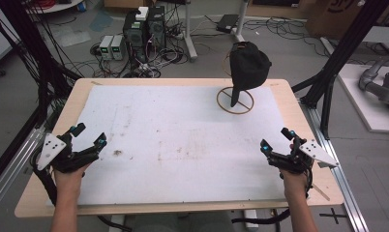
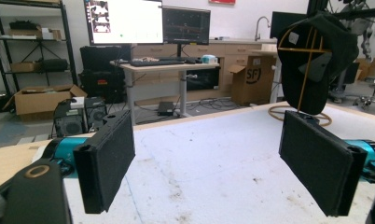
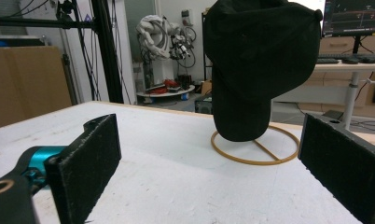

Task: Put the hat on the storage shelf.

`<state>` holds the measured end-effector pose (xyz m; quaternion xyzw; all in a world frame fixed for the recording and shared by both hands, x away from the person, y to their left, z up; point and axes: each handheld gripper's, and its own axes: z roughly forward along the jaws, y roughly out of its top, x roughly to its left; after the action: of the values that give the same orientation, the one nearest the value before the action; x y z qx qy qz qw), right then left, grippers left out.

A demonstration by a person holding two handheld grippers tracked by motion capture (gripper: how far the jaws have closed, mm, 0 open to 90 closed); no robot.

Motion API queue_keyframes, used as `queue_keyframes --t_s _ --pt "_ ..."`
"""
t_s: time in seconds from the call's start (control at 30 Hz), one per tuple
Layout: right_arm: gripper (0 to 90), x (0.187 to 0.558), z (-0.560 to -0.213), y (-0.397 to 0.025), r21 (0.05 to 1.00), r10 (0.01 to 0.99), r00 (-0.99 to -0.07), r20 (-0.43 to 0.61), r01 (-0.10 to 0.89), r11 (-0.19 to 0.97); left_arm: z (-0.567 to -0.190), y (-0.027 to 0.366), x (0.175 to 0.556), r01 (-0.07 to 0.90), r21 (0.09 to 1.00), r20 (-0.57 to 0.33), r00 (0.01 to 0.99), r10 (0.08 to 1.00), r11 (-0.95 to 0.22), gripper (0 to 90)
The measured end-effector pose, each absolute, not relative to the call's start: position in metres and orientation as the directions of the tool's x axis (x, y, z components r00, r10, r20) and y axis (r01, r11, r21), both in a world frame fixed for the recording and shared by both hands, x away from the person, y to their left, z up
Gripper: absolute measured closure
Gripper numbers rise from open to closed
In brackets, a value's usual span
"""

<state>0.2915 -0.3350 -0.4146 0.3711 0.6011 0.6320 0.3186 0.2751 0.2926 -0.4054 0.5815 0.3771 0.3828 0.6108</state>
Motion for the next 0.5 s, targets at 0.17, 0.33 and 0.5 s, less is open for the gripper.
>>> queue_keyframes --t_s 0.17,0.33,0.5 --pt "5.4 0.2907 -0.4138 -0.3345 0.997 0.849 -0.522 0.079 0.036 -0.071 -0.4037 0.2914 0.2744 -0.042 0.998 -0.014 0.43 0.903 0.035 18.5" --pt "5.3 0.2903 -0.4129 -0.3339 0.997 0.85 -0.522 0.074 0.03 -0.068 -0.4028 0.2907 0.2739 -0.048 0.998 -0.01 0.43 0.903 0.034 18.6" --pt "5.3 0.2899 -0.4127 -0.3344 0.997 0.85 -0.521 0.076 0.033 -0.069 -0.4033 0.292 0.2733 -0.047 0.998 -0.013 0.428 0.904 0.037 18.5"
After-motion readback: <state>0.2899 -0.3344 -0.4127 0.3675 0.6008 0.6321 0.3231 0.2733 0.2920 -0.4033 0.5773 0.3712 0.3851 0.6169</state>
